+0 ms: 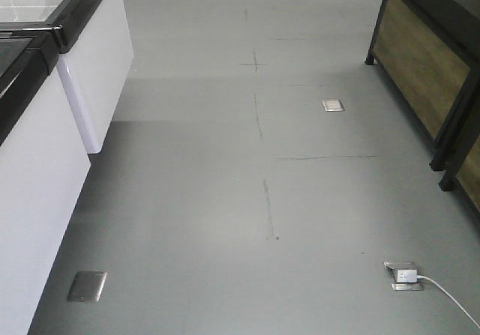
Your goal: Left arm holds basket, right arm returns cookies
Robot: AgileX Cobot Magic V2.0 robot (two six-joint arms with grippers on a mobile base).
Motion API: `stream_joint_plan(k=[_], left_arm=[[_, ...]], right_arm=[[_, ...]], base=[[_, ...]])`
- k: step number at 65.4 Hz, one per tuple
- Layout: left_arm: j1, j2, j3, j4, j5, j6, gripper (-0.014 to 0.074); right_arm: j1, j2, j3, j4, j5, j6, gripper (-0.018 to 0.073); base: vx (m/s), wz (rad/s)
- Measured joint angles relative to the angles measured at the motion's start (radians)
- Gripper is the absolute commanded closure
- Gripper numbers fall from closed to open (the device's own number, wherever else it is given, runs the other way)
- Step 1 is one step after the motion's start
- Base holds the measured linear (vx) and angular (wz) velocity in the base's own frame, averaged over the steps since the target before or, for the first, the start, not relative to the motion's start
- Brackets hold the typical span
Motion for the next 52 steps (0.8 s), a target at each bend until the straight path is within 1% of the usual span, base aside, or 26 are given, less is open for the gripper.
stream_joint_plan(k=[6, 12, 19, 20, 26, 27, 31, 32, 35, 36, 40, 41, 45, 46, 48, 49, 52], left_arm=[[0.056, 0.05, -0.066, -0.011, 0.055, -0.014, 0.0147], [0.144, 0.074, -0.127, -0.039, 0.101, -0.014, 0.0147], [0.273, 0.087, -0.183, -0.085, 0.137, -0.005, 0.0147], [0.301, 0.088, -0.189, -0.092, 0.146, -0.004, 0.0147], [0.419, 0.101, -0.225, -0.138, 0.173, 0.014, 0.0147], [0.449, 0.104, -0.23, -0.146, 0.181, 0.017, 0.0147], [0.535, 0.116, -0.254, -0.189, 0.201, 0.033, 0.0147], [0.567, 0.122, -0.264, -0.208, 0.21, 0.04, 0.0147], [0.631, 0.136, -0.283, -0.254, 0.226, 0.061, 0.0147], [0.662, 0.14, -0.29, -0.272, 0.233, 0.07, 0.0147], [0.739, 0.161, -0.321, -0.376, 0.25, 0.133, 0.0147], [0.766, 0.17, -0.332, -0.417, 0.257, 0.159, 0.0147], [0.836, 0.201, -0.357, -0.534, 0.279, 0.235, 0.0147], [0.849, 0.209, -0.365, -0.58, 0.283, 0.265, 0.0147], [0.875, 0.225, -0.375, -0.64, 0.292, 0.303, 0.0147], [0.893, 0.237, -0.38, -0.683, 0.297, 0.331, 0.0147], [0.925, 0.263, -0.39, -0.764, 0.307, 0.387, 0.0147]], right_arm=[[0.0, 0.0, 0.0, 0.0, 0.0, 0.0, 0.0563], [0.0, 0.0, 0.0, 0.0, 0.0, 0.0, 0.0563], [0.0, 0.0, 0.0, 0.0, 0.0, 0.0, 0.0563], [0.0, 0.0, 0.0, 0.0, 0.0, 0.0, 0.0563], [0.0, 0.0, 0.0, 0.0, 0.0, 0.0, 0.0563], [0.0, 0.0, 0.0, 0.0, 0.0, 0.0, 0.0563], [0.0, 0.0, 0.0, 0.0, 0.0, 0.0, 0.0563], [0.0, 0.0, 0.0, 0.0, 0.0, 0.0, 0.0563], [0.0, 0.0, 0.0, 0.0, 0.0, 0.0, 0.0563], [0.0, 0.0, 0.0, 0.0, 0.0, 0.0, 0.0563], [0.0, 0.0, 0.0, 0.0, 0.0, 0.0, 0.0563], [0.0, 0.0, 0.0, 0.0, 0.0, 0.0, 0.0563], [0.0, 0.0, 0.0, 0.0, 0.0, 0.0, 0.0563], [0.0, 0.0, 0.0, 0.0, 0.0, 0.0, 0.0563], [0.0, 0.0, 0.0, 0.0, 0.0, 0.0, 0.0563], [0.0, 0.0, 0.0, 0.0, 0.0, 0.0, 0.0563], [0.0, 0.0, 0.0, 0.0, 0.0, 0.0, 0.0563]], base=[[0.0, 0.0], [0.0, 0.0], [0.0, 0.0], [0.0, 0.0], [0.0, 0.0], [0.0, 0.0], [0.0, 0.0], [0.0, 0.0], [0.0, 0.0], [0.0, 0.0], [0.0, 0.0], [0.0, 0.0], [0.0, 0.0], [0.0, 0.0], [0.0, 0.0], [0.0, 0.0], [0.0, 0.0]])
